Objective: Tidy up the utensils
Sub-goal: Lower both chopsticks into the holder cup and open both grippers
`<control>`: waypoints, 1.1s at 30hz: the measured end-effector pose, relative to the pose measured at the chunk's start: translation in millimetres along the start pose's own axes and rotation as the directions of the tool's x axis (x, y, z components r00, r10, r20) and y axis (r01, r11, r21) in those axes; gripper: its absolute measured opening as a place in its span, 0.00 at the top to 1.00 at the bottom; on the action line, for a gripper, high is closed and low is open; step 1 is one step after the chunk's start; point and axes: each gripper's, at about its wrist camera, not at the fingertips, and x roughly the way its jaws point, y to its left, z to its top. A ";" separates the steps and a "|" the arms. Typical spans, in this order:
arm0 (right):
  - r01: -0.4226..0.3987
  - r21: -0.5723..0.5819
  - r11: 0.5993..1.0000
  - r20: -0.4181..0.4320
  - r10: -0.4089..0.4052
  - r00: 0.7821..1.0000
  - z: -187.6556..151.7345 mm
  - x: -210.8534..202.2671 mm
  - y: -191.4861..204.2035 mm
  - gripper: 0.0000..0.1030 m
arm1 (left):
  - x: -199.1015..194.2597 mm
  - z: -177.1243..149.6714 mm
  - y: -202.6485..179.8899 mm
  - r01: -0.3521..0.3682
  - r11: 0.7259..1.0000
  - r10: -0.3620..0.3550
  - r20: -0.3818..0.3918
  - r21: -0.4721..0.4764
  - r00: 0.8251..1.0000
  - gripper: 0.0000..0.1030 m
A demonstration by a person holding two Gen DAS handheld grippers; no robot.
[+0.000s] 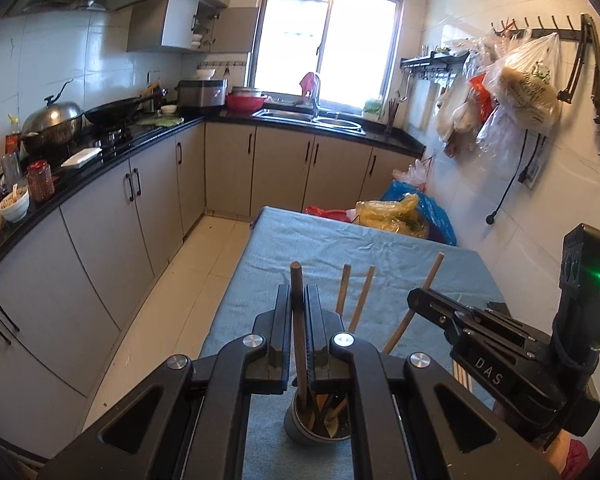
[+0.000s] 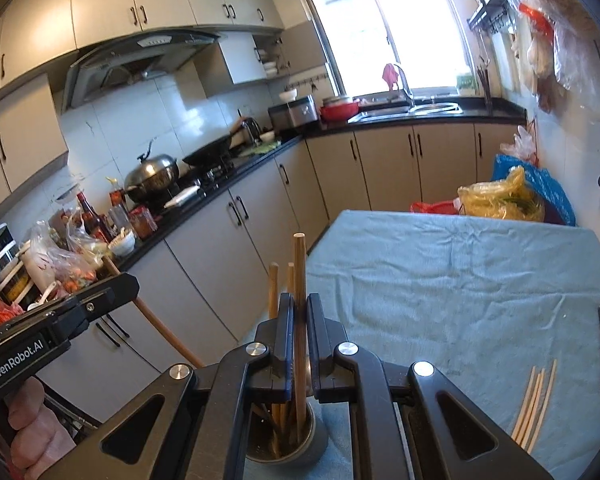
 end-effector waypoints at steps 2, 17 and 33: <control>0.003 0.008 1.000 -0.016 -0.002 1.000 -3.1 6.8 -2.5 0.93 | 6.2 -0.6 0.9 -0.002 1.000 0.002 -0.011 -0.003 1.000 0.94; -0.027 0.020 0.999 -0.041 0.027 0.999 -4.6 10.6 -4.8 0.92 | 14.2 -1.2 -1.4 0.014 1.000 -0.013 -0.024 0.003 1.000 0.94; -0.058 0.046 0.997 0.007 0.058 0.998 3.6 -17.6 -10.9 0.92 | 1.1 3.3 -3.7 0.008 1.000 -0.008 0.006 0.005 1.000 0.83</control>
